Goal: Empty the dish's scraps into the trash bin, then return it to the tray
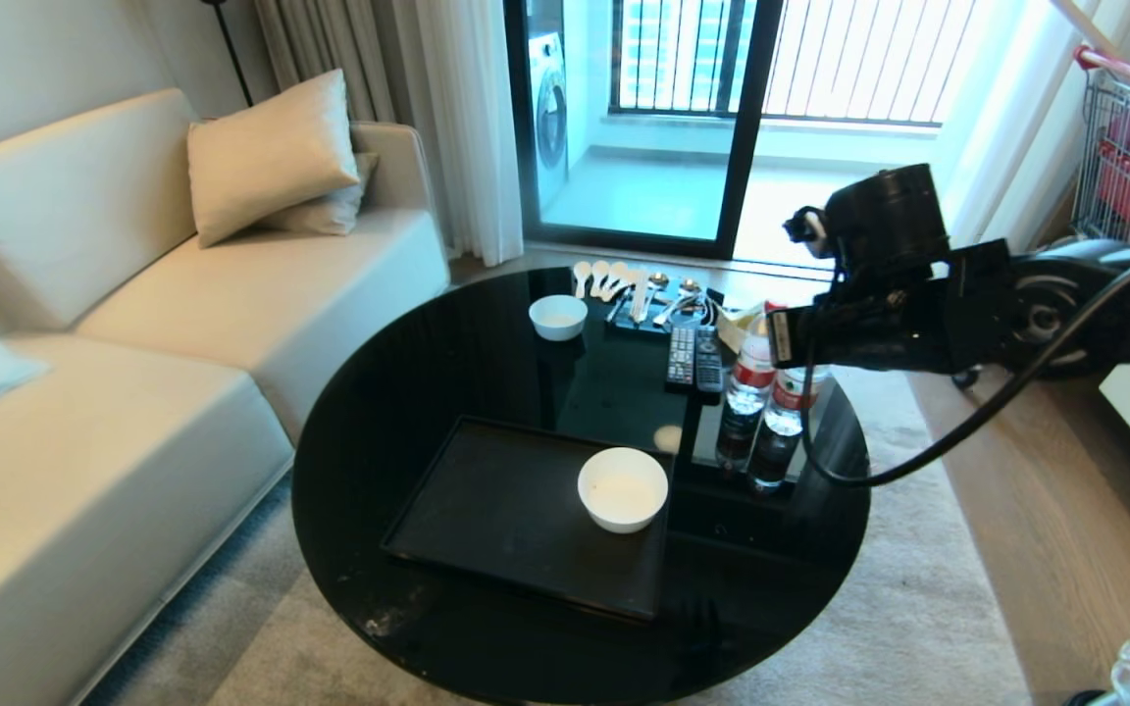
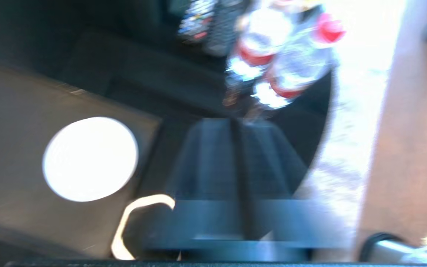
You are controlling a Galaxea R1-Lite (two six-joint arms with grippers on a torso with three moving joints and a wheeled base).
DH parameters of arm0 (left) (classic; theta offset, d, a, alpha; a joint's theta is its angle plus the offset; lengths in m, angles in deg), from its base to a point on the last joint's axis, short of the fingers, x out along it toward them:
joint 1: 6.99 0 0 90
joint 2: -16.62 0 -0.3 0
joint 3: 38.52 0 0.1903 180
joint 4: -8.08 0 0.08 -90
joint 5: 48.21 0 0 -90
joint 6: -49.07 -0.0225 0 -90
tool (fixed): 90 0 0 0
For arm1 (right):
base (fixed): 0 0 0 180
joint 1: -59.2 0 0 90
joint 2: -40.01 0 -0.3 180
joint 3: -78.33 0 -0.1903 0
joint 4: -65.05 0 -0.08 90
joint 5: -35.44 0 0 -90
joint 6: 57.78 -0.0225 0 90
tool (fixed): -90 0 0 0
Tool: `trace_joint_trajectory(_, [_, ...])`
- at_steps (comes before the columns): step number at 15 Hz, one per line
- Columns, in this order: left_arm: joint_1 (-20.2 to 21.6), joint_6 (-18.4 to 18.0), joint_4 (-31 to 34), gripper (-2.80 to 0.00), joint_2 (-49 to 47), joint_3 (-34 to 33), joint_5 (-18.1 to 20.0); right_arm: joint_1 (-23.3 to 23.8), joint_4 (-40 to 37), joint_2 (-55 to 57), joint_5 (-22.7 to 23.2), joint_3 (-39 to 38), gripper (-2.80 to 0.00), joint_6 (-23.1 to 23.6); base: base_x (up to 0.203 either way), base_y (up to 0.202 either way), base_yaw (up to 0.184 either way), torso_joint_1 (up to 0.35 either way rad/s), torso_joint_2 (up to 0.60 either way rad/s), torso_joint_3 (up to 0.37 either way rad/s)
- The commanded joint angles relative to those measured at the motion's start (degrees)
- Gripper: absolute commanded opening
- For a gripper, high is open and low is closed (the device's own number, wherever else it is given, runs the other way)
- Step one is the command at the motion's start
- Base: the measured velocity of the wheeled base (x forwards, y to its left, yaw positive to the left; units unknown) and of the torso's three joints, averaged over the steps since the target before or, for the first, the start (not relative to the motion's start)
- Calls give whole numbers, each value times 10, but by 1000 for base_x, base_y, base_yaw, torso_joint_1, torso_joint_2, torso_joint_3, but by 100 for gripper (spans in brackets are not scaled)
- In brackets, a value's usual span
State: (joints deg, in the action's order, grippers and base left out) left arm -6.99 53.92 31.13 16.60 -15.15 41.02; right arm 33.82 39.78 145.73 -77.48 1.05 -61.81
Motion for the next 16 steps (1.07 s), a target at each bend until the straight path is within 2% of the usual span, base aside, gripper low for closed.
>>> trace_joint_trajectory(1, [0,0,0,-280,0,0,0,40,70,-45,-3,-86,-280,40,0,0,0,0,0,0])
trace_joint_trajectory(5, [0,0,0,-280,0,0,0,162,274,-121,-1,-255,-280,172,0,0,0,0,0,0])
trace_joint_trajectory(7, [0,1,0,-280,0,0,0,221,328,-192,1,-335,-280,208,0,0,0,0,0,0])
trace_joint_trajectory(9, [0,1,0,-280,0,0,0,254,342,-275,2,-412,-280,215,0,0,0,0,0,0])
trace_joint_trajectory(12, [0,1,0,-280,0,0,0,276,344,-423,20,-528,-280,213,0,0,0,0,0,0])
trace_joint_trajectory(16, [0,0,0,-280,0,0,0,278,316,-628,90,-670,-280,211,0,0,0,0,0,0])
